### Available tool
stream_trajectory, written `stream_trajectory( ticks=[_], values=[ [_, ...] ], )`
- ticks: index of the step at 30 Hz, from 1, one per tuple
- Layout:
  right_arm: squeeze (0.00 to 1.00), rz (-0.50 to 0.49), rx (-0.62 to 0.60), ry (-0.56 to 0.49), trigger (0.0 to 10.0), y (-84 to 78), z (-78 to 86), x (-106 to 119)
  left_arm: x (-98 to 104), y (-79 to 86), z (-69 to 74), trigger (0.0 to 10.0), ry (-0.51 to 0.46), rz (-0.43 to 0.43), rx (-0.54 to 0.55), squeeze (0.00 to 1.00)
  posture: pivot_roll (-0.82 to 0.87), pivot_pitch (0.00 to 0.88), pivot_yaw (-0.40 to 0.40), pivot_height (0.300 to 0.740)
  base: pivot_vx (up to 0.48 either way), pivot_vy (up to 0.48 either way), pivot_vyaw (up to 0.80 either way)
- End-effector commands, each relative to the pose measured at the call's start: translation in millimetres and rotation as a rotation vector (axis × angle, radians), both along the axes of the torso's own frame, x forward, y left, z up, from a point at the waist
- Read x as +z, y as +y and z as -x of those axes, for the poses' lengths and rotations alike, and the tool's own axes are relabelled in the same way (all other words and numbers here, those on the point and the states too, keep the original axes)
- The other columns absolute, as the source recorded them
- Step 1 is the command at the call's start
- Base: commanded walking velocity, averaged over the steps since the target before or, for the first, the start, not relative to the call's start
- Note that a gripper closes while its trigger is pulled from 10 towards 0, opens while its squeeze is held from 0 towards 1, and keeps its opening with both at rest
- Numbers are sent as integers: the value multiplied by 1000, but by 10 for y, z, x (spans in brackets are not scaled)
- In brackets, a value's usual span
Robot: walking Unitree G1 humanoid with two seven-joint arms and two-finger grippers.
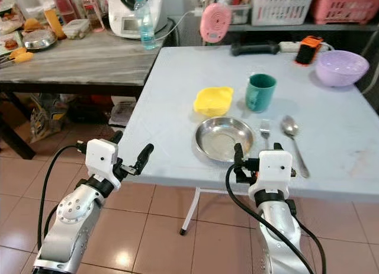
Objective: Setting the table
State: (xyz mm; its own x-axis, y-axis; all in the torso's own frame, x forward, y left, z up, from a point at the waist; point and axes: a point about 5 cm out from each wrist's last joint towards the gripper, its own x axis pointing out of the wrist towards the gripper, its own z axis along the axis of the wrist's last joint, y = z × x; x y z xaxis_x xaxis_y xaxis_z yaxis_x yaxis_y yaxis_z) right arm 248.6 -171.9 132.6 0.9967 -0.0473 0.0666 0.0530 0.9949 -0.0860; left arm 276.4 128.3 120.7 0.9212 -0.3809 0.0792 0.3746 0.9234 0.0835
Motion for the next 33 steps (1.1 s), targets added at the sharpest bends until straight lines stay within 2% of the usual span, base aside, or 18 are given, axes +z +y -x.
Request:
stream_trajectory(
  ticks=[1,10,16,21,22,24,26,33],
  values=[
    [0,6,-8,-21,10000,-28,11,52,17,-14,-1,10000,-2,2,-14,0,-114,29,77,740,428,0,0],
    [0,3,-19,-16,10000,-22,24,34,-22,-47,36,10000,17,-15,-62,0,-113,31,77,740,324,0,0],
    [0,-28,-18,4,10000,-8,23,5,-93,-67,79,10000,66,-19,-142,0,-108,29,76,740,0,0,0],
    [0,-78,2,28,10000,30,-1,-1,-163,-53,167,10000,143,-20,-288,0,-102,27,74,740,0,0,0],
    [0,-78,2,28,10000,30,-1,-1,-163,-53,167,10000,143,-20,-288,0,-102,27,74,740,0,0,0],
    [0,-98,7,60,10000,41,-6,-25,-184,-48,226,10000,176,-25,-363,0,-100,30,71,740,0,0,0],
    [0,-108,5,69,10000,43,-7,-35,-190,-47,233,10000,184,-27,-373,0,-100,30,71,740,0,0,0],
    [0,-188,7,199,10000,70,-98,-135,-190,-59,271,10000,225,-35,-468,0,-95,32,75,740,0,0,0]
  ],
)
